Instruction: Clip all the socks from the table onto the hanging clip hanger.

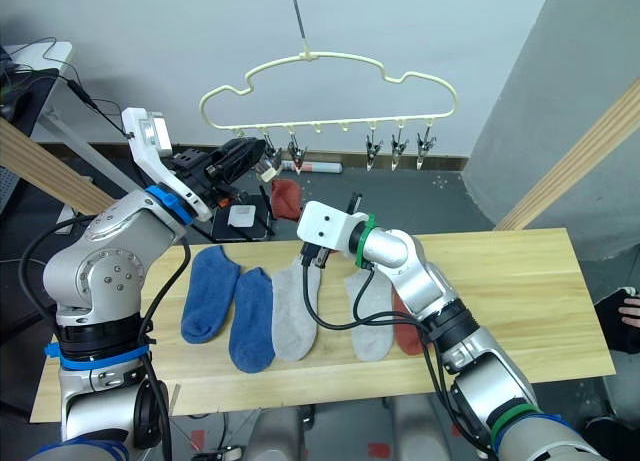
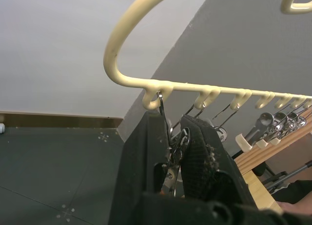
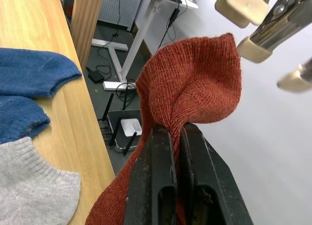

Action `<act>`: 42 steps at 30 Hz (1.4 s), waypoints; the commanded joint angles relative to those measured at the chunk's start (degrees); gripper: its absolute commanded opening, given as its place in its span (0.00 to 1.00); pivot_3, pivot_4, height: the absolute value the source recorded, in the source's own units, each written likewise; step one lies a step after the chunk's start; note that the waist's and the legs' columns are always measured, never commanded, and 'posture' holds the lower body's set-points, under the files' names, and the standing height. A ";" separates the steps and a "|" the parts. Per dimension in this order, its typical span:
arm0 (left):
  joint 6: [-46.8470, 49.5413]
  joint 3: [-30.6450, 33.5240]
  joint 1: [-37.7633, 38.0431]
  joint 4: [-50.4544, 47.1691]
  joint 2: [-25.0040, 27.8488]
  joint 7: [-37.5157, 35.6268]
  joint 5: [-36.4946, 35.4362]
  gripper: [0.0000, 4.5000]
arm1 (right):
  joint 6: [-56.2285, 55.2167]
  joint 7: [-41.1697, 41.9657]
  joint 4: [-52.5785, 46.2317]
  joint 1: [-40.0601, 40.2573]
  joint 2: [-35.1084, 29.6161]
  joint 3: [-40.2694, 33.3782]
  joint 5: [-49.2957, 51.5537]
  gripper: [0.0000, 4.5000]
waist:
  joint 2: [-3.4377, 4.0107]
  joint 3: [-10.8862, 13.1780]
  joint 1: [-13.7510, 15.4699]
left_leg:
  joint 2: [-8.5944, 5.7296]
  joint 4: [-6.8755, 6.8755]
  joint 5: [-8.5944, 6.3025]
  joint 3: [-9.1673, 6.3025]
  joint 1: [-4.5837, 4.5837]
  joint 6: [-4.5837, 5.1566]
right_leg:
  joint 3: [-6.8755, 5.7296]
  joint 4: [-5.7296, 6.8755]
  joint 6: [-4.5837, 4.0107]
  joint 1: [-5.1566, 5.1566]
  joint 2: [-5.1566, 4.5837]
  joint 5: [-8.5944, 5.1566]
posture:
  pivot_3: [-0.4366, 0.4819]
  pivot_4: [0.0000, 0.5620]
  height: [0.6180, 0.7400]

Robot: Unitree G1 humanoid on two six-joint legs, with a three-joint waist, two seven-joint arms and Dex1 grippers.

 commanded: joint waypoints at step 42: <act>-1.49 1.03 4.20 -3.78 4.02 -2.18 0.47 0.91 | -4.84 1.32 2.65 -4.26 3.15 -0.77 1.67 0.00 | -0.01 -0.01 0.49 | 0.01 0.04 0.03 -0.01 0.00 -0.05 | -0.02 0.07 -0.04 0.00 -0.01 0.03 | 0.42 0.61 1.00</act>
